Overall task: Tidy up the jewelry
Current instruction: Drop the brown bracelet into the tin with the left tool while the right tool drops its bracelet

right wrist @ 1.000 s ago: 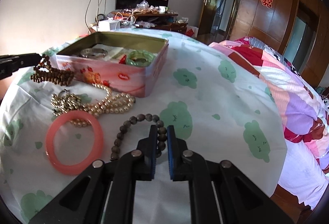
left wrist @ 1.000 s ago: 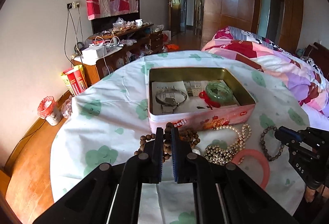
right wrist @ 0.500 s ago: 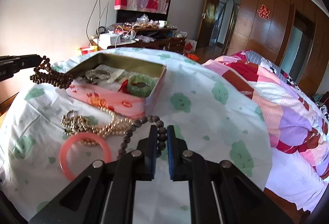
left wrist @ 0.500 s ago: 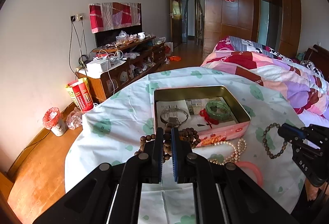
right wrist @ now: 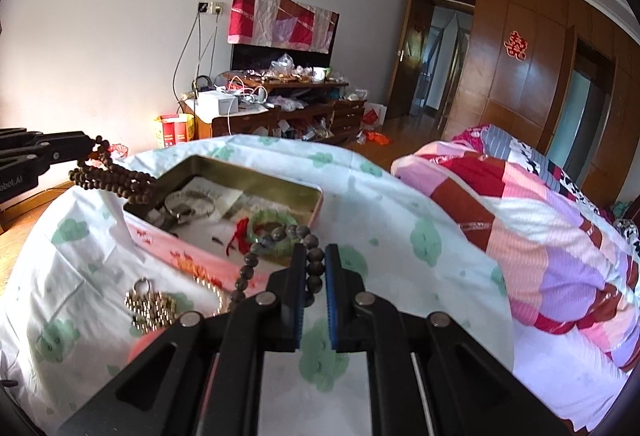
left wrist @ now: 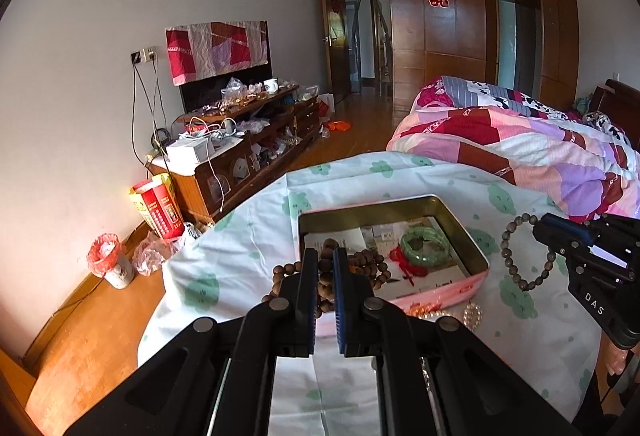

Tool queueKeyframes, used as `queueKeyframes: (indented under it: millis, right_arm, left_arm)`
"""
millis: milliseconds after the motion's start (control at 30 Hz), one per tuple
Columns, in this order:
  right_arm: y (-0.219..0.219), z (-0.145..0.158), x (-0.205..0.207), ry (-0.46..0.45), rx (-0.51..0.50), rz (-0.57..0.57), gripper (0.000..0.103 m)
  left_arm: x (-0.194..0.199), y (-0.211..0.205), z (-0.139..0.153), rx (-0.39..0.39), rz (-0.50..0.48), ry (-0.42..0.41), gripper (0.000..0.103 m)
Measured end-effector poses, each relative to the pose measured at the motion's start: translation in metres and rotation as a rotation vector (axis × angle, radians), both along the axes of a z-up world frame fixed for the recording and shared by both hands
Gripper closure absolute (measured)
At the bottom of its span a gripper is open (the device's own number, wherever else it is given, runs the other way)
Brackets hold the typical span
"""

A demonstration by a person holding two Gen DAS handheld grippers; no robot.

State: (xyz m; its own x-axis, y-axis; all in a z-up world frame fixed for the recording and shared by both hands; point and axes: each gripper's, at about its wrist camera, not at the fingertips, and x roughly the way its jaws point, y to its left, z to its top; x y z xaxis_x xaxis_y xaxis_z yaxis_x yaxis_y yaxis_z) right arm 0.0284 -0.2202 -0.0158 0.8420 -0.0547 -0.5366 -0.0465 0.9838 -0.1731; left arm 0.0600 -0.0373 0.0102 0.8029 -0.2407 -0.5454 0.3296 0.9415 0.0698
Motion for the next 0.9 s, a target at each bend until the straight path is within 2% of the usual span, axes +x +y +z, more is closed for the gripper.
queueKeyframes:
  millis: [467,900]
  right_arm:
    - [0.007,0.018,0.037,-0.016,-0.018,0.025,0.092]
    - [0.01,0.012,0.065,0.009,-0.029,0.027,0.092]
  left_arm:
    - [0.037,-0.014,-0.004,0.03,-0.003,0.02,0.097]
    - [0.064,-0.02,-0.017,0.067,0.013,0.035,0.097]
